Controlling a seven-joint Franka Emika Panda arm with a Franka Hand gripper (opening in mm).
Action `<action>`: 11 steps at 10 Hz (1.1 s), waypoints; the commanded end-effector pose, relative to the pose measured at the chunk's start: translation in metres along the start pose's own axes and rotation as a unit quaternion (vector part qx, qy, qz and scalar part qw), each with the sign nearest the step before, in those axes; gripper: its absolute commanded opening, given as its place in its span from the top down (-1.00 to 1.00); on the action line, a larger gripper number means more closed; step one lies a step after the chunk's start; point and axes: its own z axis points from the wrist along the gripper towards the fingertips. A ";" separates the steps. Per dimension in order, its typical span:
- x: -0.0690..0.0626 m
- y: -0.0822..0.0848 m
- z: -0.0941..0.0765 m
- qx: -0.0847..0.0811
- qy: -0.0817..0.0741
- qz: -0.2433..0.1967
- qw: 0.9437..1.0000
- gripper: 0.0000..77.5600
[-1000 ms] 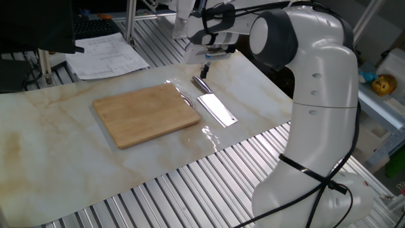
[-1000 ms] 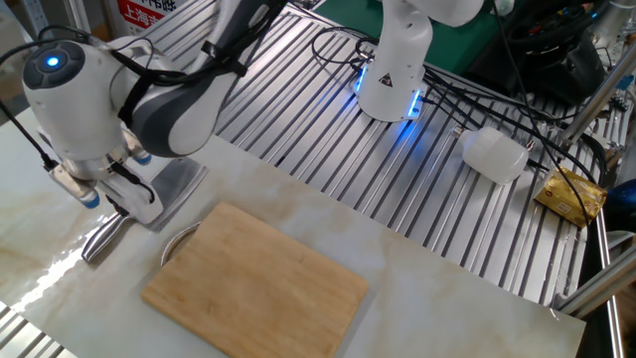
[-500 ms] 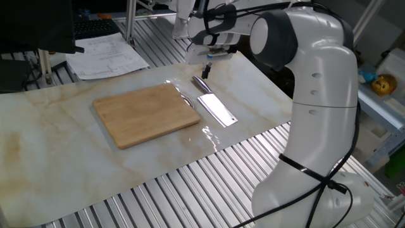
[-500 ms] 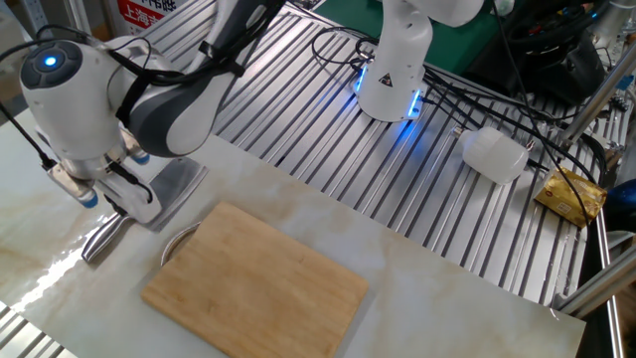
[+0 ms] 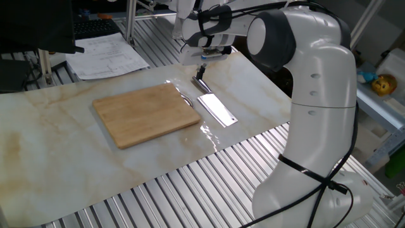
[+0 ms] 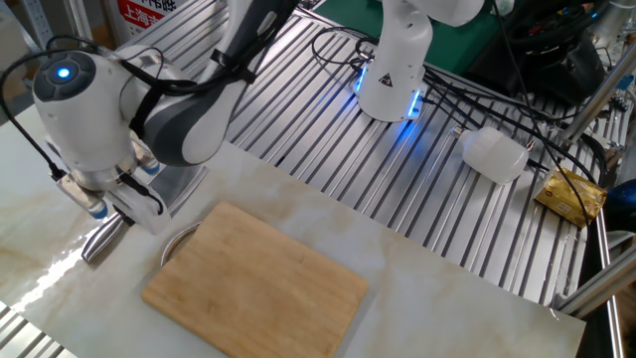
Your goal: Put the knife on the cutting board
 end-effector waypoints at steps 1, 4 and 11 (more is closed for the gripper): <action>-0.017 -0.047 0.001 -0.008 -0.001 -0.027 1.000 1.00; -0.019 -0.065 0.004 -0.006 0.009 -0.027 1.000 1.00; -0.012 -0.056 0.014 -0.009 0.008 -0.033 0.999 1.00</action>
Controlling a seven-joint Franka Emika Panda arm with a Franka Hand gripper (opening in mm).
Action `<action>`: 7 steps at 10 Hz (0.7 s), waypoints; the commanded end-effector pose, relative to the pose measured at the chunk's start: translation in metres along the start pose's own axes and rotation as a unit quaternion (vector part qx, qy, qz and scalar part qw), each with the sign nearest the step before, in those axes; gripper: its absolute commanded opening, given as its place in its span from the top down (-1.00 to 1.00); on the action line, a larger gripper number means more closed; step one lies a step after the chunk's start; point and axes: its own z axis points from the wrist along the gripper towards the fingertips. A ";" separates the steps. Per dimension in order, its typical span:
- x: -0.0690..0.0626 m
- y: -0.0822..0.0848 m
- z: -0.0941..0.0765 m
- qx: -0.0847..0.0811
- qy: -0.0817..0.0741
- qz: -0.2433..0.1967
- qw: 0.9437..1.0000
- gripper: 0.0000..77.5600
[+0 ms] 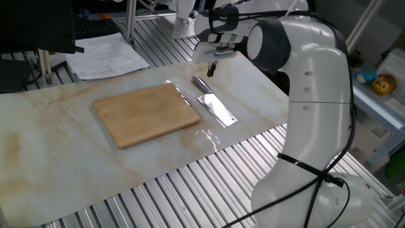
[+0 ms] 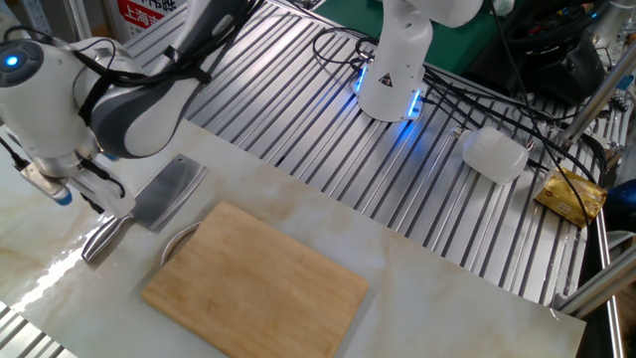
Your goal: Put the knife on the cutting board
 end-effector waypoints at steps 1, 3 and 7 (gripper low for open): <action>0.003 0.013 0.000 0.003 -0.003 0.000 1.000 1.00; 0.007 0.014 0.001 0.014 -0.007 -0.009 1.000 1.00; 0.010 0.013 0.009 0.015 -0.029 -0.013 0.999 1.00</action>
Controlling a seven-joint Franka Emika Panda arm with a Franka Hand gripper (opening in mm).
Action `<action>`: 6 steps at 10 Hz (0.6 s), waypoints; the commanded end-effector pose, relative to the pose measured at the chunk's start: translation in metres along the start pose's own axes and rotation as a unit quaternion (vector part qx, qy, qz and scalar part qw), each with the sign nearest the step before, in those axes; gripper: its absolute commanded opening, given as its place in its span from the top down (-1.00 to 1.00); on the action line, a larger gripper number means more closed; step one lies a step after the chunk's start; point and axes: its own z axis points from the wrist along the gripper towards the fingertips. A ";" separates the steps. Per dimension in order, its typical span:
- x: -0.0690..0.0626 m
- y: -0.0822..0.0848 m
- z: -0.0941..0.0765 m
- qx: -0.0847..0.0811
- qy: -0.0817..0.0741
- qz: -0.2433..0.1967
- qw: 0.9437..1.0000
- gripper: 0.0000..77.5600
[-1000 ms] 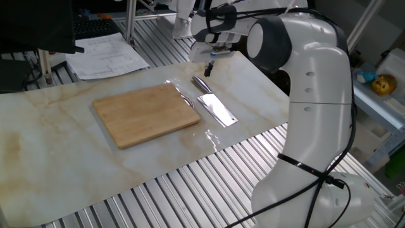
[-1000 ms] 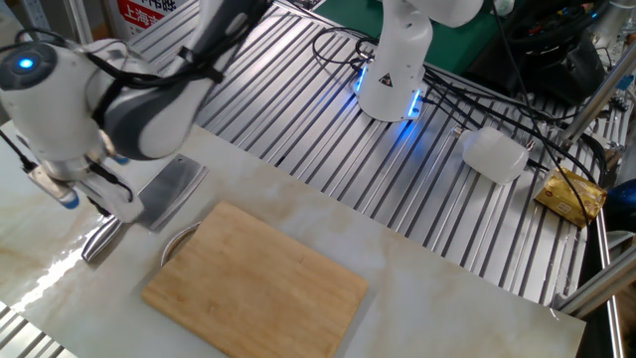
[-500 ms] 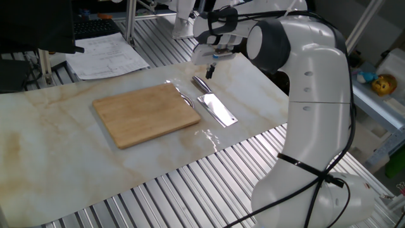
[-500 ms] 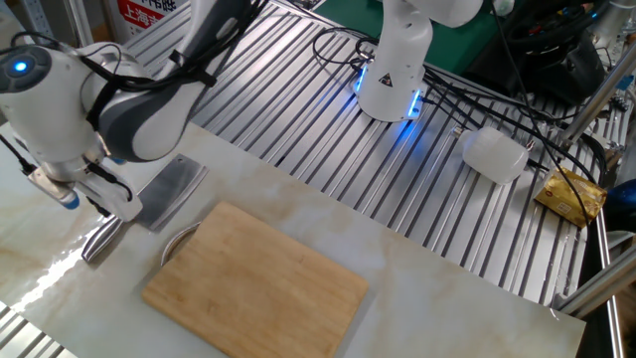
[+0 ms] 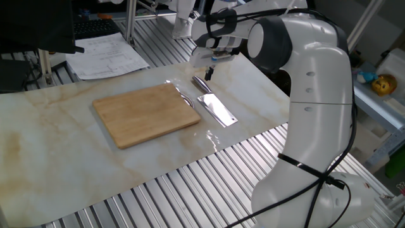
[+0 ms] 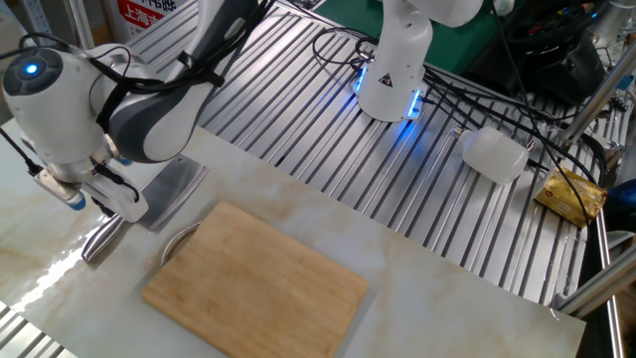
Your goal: Put the knife on the cutting board
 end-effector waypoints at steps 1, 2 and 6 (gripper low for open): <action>0.004 -0.003 0.005 0.008 -0.025 -0.006 1.000 1.00; 0.004 -0.003 0.008 0.008 -0.025 -0.004 1.000 1.00; 0.006 -0.006 0.020 0.007 -0.026 0.002 1.000 1.00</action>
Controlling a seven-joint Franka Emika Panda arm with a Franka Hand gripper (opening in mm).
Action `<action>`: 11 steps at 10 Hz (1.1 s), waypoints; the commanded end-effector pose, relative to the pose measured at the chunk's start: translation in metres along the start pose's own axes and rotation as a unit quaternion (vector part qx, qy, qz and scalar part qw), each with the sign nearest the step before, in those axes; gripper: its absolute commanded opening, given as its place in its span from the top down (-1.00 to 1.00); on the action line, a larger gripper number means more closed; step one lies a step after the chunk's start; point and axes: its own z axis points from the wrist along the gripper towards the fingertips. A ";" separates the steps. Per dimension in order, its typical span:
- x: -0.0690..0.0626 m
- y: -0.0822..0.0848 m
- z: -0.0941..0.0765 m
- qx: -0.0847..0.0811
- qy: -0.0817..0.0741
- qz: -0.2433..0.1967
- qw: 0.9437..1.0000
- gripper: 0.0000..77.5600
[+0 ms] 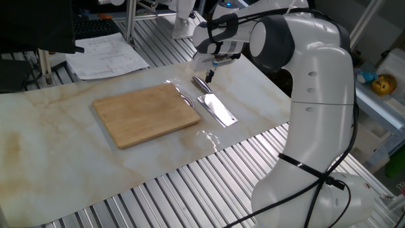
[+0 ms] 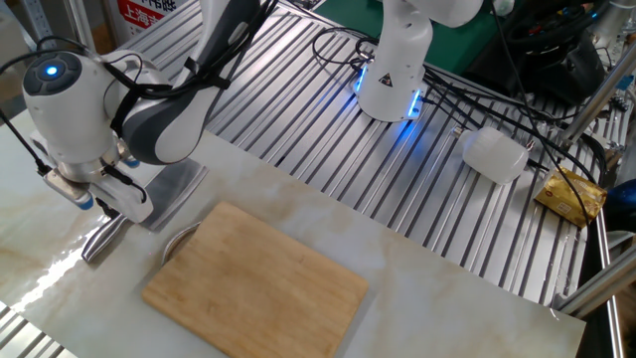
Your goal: Put the knife on the cutting board
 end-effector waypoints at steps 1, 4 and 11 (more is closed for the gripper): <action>0.001 -0.003 0.005 0.001 -0.004 -0.003 1.000 1.00; 0.001 -0.003 0.005 -0.002 -0.003 -0.013 1.000 1.00; 0.001 -0.002 0.004 -0.006 -0.003 -0.016 1.000 -1.00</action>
